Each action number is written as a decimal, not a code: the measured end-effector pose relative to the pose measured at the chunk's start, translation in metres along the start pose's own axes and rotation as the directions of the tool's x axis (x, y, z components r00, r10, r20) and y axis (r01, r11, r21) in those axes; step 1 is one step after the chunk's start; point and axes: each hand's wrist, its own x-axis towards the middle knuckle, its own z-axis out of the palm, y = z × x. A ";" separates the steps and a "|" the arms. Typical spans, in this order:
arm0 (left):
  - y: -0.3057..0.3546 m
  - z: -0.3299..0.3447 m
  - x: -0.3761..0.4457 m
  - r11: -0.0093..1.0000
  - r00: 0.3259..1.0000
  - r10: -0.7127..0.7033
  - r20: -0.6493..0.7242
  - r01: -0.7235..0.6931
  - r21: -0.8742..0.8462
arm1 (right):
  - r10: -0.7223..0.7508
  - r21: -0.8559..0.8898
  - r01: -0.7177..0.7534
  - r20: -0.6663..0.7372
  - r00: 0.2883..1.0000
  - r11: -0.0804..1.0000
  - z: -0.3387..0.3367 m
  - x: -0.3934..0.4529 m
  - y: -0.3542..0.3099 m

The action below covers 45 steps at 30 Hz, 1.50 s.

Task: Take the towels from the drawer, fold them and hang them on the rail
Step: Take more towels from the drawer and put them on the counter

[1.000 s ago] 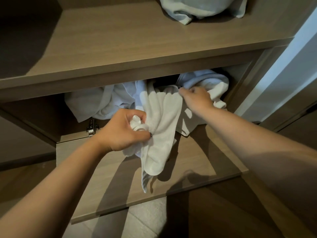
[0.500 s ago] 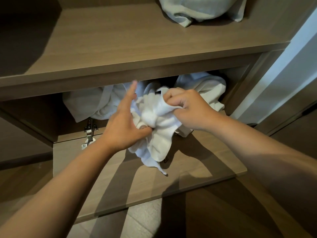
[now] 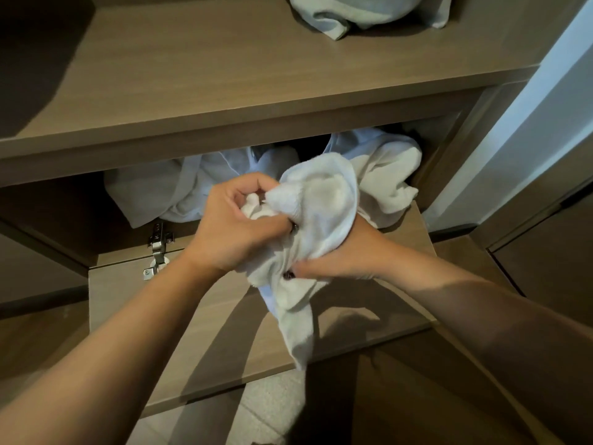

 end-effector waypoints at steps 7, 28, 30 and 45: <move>-0.011 -0.012 0.009 0.999 0.996 -0.035 -0.079 0.034 -0.010 | 0.068 0.261 -0.026 -0.154 0.986 0.965 -0.020 0.010 -0.005; -0.054 -0.035 0.000 0.890 0.873 -0.451 -0.185 0.424 -0.168 | -0.015 -0.415 -0.067 -0.191 0.982 0.907 -0.038 0.026 0.038; -0.057 -0.044 0.000 0.879 0.861 -0.468 -0.200 0.431 -0.205 | 0.048 -0.591 -0.121 -0.137 0.989 0.797 -0.056 0.025 0.057; -0.064 -0.058 0.011 0.638 0.842 -0.317 -0.437 0.530 0.559 | 0.322 -0.897 -0.295 -0.187 0.928 0.329 -0.072 0.060 0.072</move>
